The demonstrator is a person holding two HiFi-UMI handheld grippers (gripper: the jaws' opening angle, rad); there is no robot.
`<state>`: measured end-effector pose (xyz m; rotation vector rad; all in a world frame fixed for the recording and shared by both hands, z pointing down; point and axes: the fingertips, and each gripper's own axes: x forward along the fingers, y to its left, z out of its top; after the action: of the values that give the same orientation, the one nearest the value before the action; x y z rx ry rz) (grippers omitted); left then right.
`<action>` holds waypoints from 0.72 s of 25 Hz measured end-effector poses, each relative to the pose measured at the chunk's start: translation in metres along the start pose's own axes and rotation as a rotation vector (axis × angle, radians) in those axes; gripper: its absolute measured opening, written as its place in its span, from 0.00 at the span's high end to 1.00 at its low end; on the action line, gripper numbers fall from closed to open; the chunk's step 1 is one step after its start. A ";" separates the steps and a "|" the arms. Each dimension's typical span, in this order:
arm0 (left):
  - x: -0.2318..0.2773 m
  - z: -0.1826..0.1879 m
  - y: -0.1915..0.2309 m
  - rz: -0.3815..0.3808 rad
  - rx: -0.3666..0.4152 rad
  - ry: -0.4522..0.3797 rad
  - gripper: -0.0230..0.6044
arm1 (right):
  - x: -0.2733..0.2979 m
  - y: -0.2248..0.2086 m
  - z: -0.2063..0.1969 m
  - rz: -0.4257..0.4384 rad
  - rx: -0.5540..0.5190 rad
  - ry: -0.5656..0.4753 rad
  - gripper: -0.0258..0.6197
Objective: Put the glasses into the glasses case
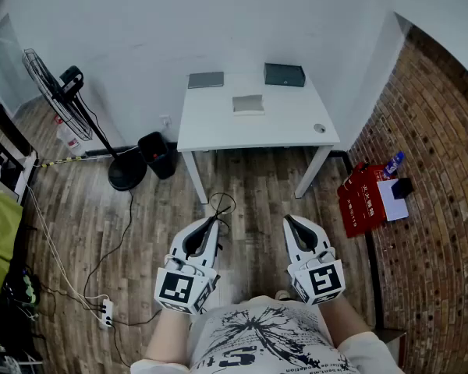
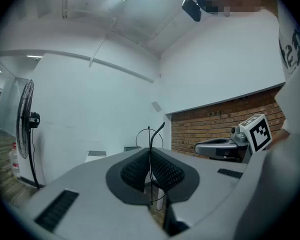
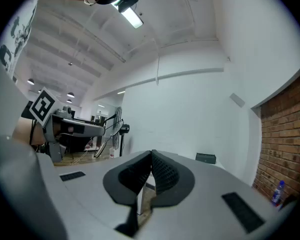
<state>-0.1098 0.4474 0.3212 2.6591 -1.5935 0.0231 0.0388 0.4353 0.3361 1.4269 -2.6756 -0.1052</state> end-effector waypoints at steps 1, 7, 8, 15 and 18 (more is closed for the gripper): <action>0.000 0.000 0.001 -0.001 -0.002 -0.003 0.93 | 0.000 0.000 -0.001 -0.002 -0.001 -0.001 0.94; 0.001 0.001 0.006 0.001 -0.010 -0.015 0.93 | 0.000 0.000 0.001 -0.003 0.004 -0.015 0.94; 0.002 0.002 0.008 0.006 -0.005 -0.014 0.93 | 0.001 -0.001 0.001 0.000 0.002 -0.015 0.94; 0.003 0.003 0.024 0.025 -0.006 -0.012 0.93 | 0.012 -0.007 0.005 -0.059 0.025 -0.002 0.94; 0.009 -0.005 0.030 0.023 -0.025 0.000 0.93 | 0.022 -0.008 0.001 -0.049 0.026 0.006 0.94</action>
<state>-0.1323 0.4259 0.3269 2.6224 -1.6131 0.0037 0.0332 0.4119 0.3352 1.4986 -2.6473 -0.0697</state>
